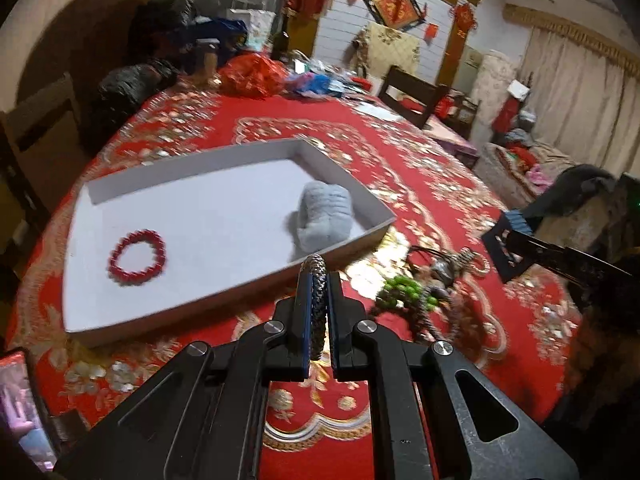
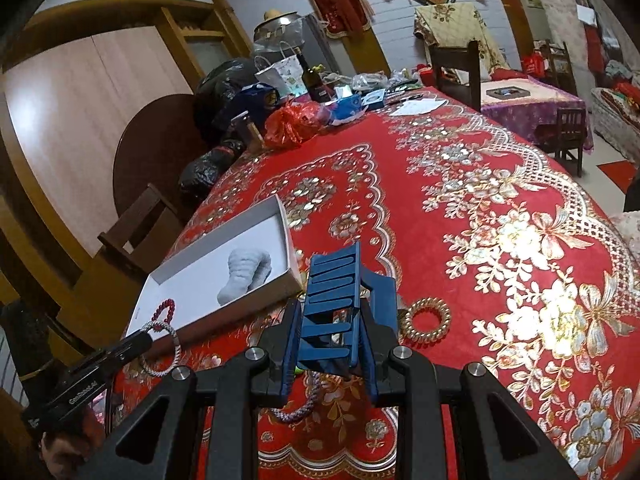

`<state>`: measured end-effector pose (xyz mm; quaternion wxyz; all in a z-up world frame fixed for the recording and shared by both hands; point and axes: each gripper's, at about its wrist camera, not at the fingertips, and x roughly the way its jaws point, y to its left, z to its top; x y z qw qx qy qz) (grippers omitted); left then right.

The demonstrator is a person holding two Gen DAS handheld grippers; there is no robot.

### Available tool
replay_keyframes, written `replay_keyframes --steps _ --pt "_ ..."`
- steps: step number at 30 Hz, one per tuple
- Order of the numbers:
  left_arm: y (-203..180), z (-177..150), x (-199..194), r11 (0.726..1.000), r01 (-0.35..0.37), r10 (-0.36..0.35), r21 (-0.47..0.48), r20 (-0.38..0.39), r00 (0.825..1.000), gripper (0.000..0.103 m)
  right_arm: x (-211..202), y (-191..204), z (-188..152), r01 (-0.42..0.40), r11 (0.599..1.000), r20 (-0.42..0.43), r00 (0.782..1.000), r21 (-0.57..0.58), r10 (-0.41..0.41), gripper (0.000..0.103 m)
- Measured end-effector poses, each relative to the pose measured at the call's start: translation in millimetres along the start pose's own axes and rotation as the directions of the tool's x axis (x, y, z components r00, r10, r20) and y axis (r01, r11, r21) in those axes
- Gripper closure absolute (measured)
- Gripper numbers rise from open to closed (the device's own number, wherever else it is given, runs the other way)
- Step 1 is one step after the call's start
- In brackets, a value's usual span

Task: Organize jewelry
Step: 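Carry the grey bracelet left and blue hair clip right over the white box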

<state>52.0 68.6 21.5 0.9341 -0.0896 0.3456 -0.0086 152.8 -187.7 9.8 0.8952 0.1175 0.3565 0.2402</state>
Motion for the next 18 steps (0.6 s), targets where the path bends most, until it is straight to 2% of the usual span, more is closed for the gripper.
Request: replay_keyframes --steps 3,8,18 --pt "-1 -1 0 0.999 -0.043 0.043 -0.004 0.008 0.999 0.098 1 4 -1 -0.003 1.000 0.002 1.000 -0.009 0.003 0.078" --pt "-2 -4 6 1.000 -0.018 0.017 -0.017 -0.036 0.999 0.098 4 9 -1 0.027 0.998 -0.008 1.000 -0.051 -0.027 0.078" --pt "-6 -7 6 0.999 -0.013 0.012 -0.040 -0.033 0.999 0.098 11 30 -7 0.043 0.989 -0.025 0.999 -0.140 -0.047 0.078"
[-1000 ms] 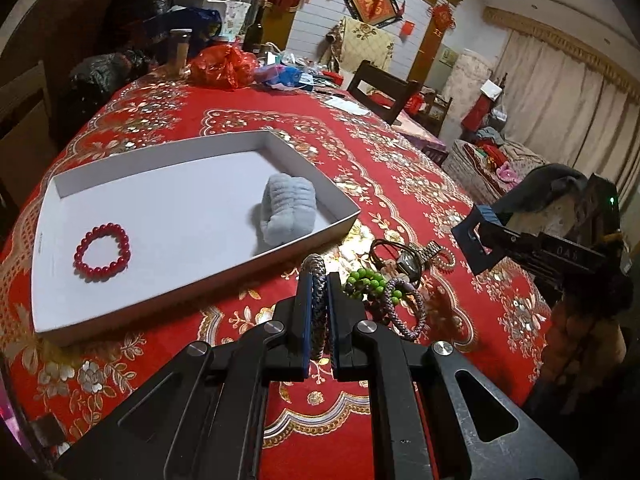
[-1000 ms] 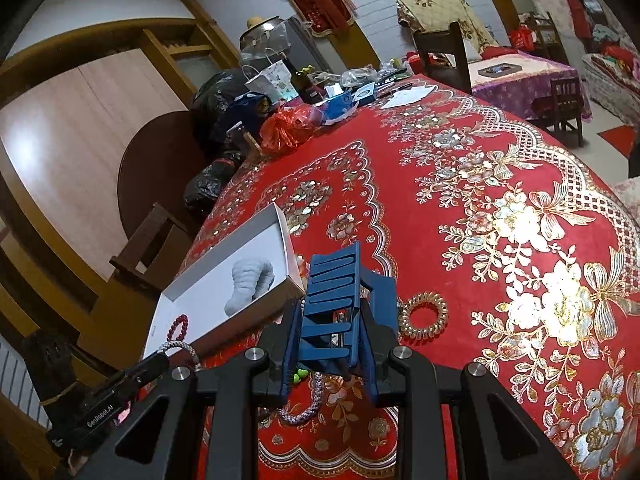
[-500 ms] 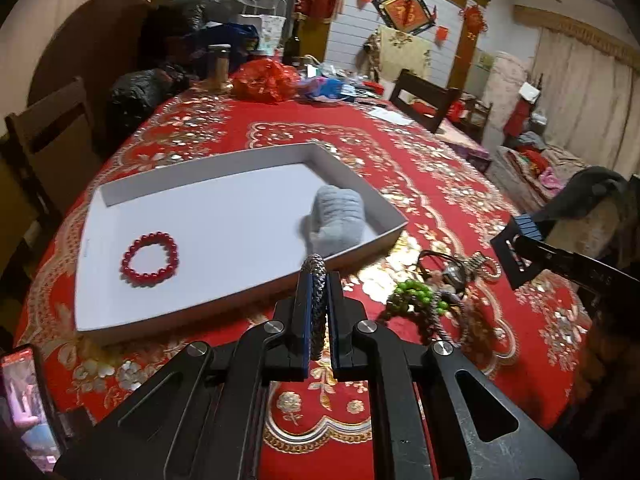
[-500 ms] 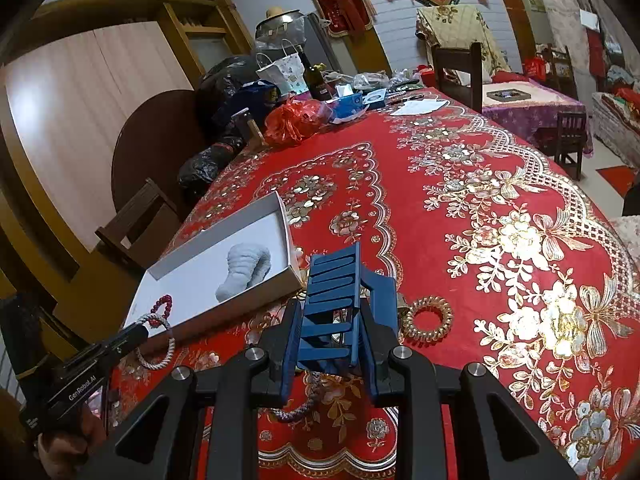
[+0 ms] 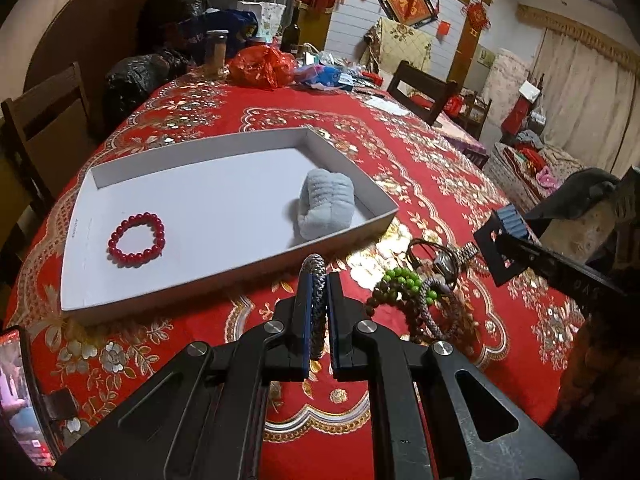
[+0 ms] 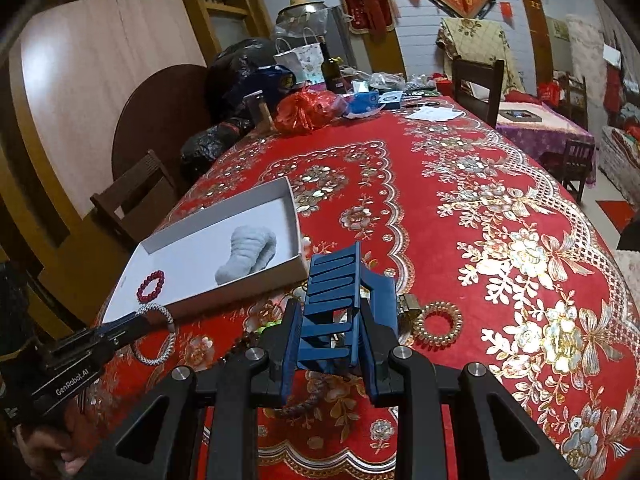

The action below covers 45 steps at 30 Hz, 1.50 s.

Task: Organize jewelry
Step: 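Carry the grey bracelet left and blue hair clip right over the white box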

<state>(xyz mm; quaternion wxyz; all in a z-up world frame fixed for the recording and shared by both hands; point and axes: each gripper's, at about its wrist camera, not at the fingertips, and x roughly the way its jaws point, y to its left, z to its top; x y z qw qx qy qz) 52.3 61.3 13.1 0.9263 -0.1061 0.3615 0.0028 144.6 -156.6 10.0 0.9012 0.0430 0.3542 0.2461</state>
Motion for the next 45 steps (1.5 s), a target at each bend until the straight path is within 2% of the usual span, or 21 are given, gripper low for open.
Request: replay_keyframes --steps 10,16,25,30,37,41,45 --pt "23 6 0 0.998 0.000 0.001 -0.067 0.024 1.000 0.098 8 9 0 -0.002 0.999 -0.009 1.000 -0.034 0.002 0.078" --pt "42 27 0 0.995 -0.009 0.017 -0.101 0.077 0.997 0.098 19 17 11 -0.055 0.998 -0.006 0.998 -0.013 0.055 0.078" --pt "90 45 25 0.980 -0.081 0.102 -0.183 0.105 0.989 0.098 49 57 38 -0.132 0.990 -0.010 0.991 -0.039 0.132 0.078" --pt "104 39 38 0.974 -0.105 0.127 -0.200 0.101 0.987 0.098 83 85 52 -0.184 0.982 -0.049 0.982 -0.044 0.182 0.078" --pt "116 25 51 0.968 -0.097 0.116 -0.231 0.069 0.991 0.098 131 122 58 -0.252 0.968 -0.137 0.959 -0.008 0.249 0.078" --pt "116 26 54 0.966 -0.099 0.117 -0.241 0.062 0.991 0.098 156 138 51 -0.214 0.976 -0.210 0.957 -0.030 0.203 0.078" --pt "115 24 59 0.964 -0.111 0.122 -0.240 0.031 0.992 0.098 166 141 45 -0.196 0.980 -0.224 0.957 -0.037 0.183 0.078"
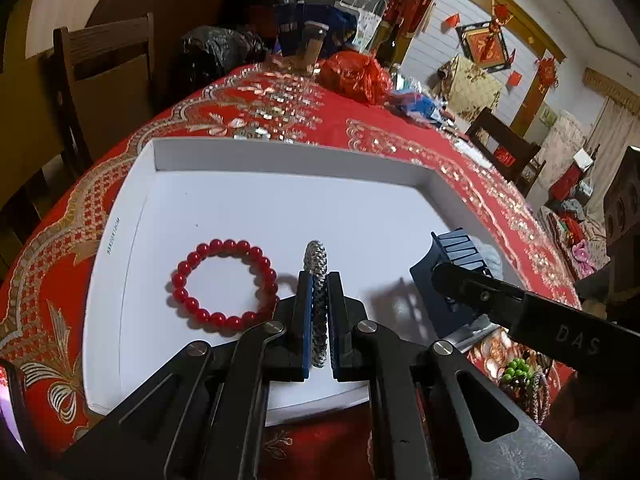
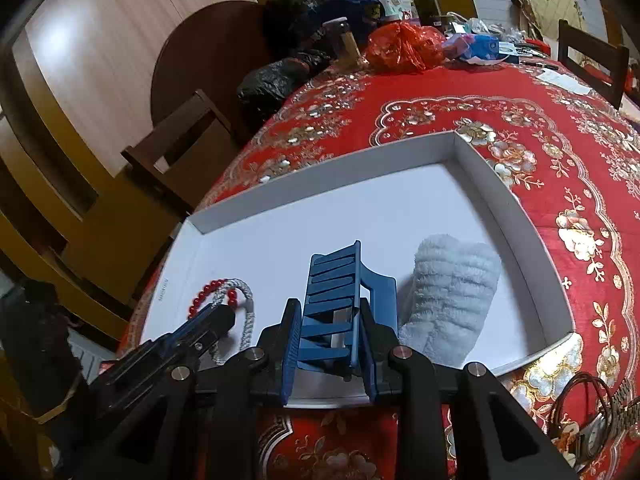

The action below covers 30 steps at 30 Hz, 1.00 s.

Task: Organize jewelry
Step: 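Carry the grey bracelet left and blue hair clip right over the white box, then open both tools to drop the grey bracelet and hair clip into the box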

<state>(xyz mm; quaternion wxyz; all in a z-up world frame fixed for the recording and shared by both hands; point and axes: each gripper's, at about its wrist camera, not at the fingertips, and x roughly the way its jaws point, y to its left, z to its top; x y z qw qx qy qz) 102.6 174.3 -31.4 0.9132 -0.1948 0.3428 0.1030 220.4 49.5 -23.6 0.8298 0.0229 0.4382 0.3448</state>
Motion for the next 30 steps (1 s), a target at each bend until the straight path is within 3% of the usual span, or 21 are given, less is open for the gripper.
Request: replay_keyframes --steps 17,18,21,22,24,30 --pt "-3 -2 3 0.998 -0.058 0.058 0.013 -0.023 0.998 0.096 3 -5 -2 0.005 1.000 -0.010 1.000 0.022 -0.005 0.077" --pt "-3 -2 4 0.998 -0.065 0.065 0.014 -0.025 0.998 0.092 2 -5 -2 0.004 1.000 -0.008 1.000 0.022 -0.003 0.075" --pt "-2 -2 4 0.996 -0.084 0.084 0.003 -0.021 0.996 0.062 -1 -4 -1 -0.008 1.000 -0.009 1.000 0.019 0.008 0.073" --pt "-1 -2 2 0.996 -0.092 0.092 -0.005 -0.012 0.996 0.057 -3 -4 0 -0.013 1.000 -0.004 1.000 0.016 0.013 0.072" --pt "1 -2 -1 0.995 -0.098 0.098 -0.016 0.002 0.995 0.055 -8 -1 2 -0.015 1.000 0.014 1.000 0.007 0.015 0.065" --pt "3 0 -11 0.995 -0.100 0.100 -0.030 0.024 0.995 0.042 -29 6 9 -0.007 1.000 0.051 0.999 -0.026 0.009 0.064"
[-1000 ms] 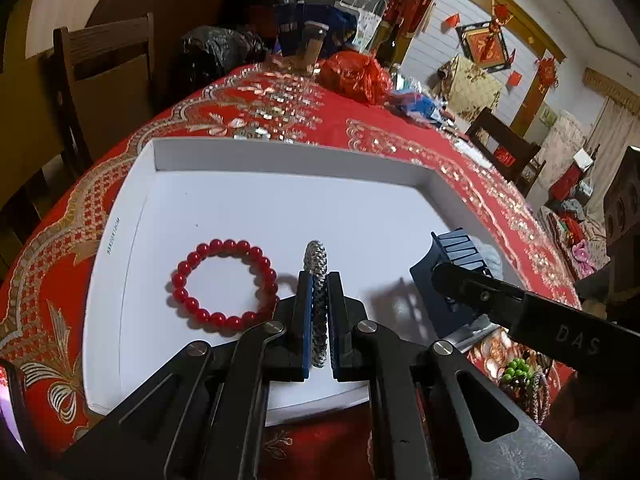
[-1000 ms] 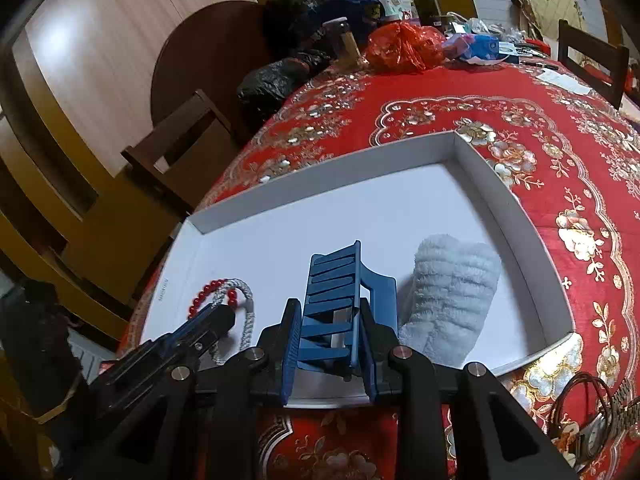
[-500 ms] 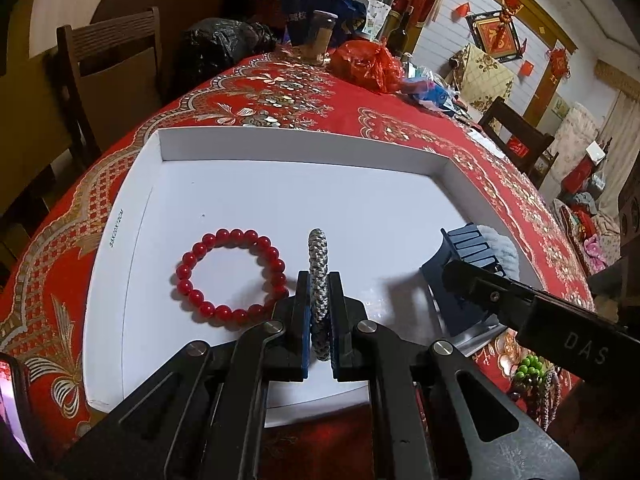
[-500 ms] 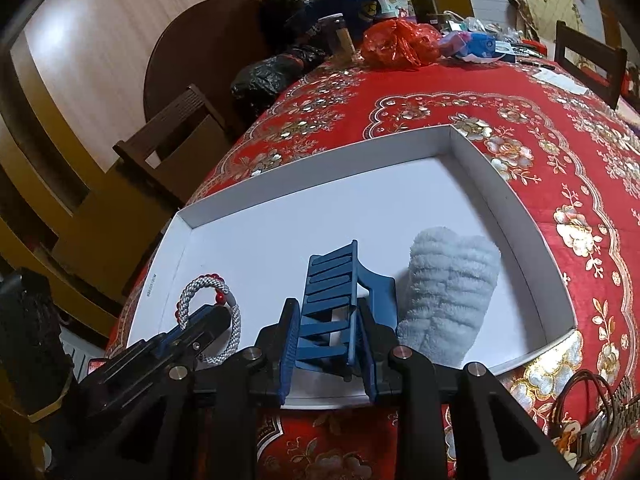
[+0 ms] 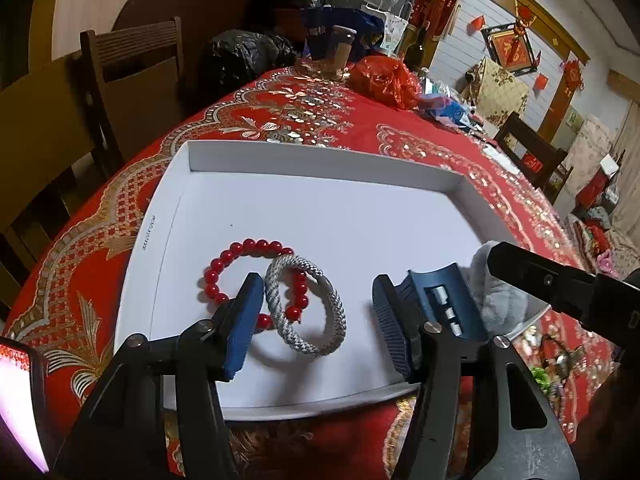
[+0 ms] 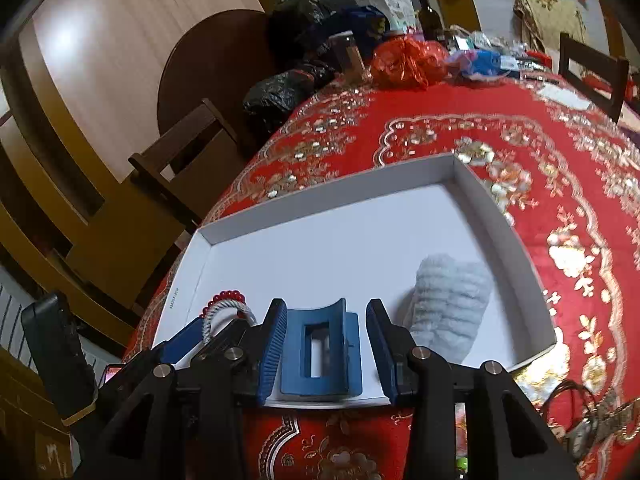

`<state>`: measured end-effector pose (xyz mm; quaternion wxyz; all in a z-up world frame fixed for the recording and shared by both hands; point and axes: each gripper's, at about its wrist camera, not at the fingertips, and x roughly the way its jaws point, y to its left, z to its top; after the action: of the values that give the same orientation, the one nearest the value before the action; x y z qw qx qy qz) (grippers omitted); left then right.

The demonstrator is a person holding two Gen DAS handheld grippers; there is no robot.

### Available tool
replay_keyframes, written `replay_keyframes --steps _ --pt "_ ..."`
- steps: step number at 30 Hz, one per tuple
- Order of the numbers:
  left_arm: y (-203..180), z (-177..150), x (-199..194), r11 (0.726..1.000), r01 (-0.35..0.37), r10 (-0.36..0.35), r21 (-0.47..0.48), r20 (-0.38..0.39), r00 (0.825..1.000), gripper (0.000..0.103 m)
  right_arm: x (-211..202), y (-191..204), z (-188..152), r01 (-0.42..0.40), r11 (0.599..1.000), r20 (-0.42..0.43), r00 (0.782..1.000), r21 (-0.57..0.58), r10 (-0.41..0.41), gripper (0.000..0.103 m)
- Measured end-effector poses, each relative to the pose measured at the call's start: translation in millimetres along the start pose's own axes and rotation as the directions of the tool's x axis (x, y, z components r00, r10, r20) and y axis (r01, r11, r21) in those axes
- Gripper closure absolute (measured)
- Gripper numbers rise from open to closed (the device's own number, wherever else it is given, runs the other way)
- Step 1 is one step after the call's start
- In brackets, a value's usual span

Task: Organize jewelry
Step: 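Open both tools to drop the grey bracelet and hair clip into the box, then move both tools back over the remaining jewelry beside the box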

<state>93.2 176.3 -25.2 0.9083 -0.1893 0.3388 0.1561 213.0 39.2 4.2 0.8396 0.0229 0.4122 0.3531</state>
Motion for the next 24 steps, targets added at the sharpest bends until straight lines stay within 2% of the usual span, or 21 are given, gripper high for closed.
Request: replay_keyframes --steps 5,11,15,20,24 --pt "-6 7 -11 1.000 0.014 -0.015 0.010 0.024 1.000 0.026 -25 -10 -3 0.020 1.000 0.024 1.000 -0.001 -0.020 0.064" --pt "-11 12 -28 0.999 0.034 -0.035 0.010 0.035 0.999 0.025 -74 -49 -24 0.080 0.996 0.058 0.995 0.026 -0.081 0.064" --pt "-19 11 -46 0.998 0.061 -0.063 0.021 0.060 0.996 0.025 -108 -88 -50 0.183 0.982 0.047 0.982 0.055 -0.185 0.064" --pt "-40 6 -74 0.988 0.133 -0.140 0.079 0.082 0.987 0.025 -149 -144 -87 0.267 0.943 0.012 0.961 0.199 -0.275 0.064" --pt "-61 -12 -86 0.970 0.202 -0.209 0.132 0.040 0.977 0.025 -173 -181 -108 0.294 0.874 0.005 0.947 0.388 -0.321 0.064"
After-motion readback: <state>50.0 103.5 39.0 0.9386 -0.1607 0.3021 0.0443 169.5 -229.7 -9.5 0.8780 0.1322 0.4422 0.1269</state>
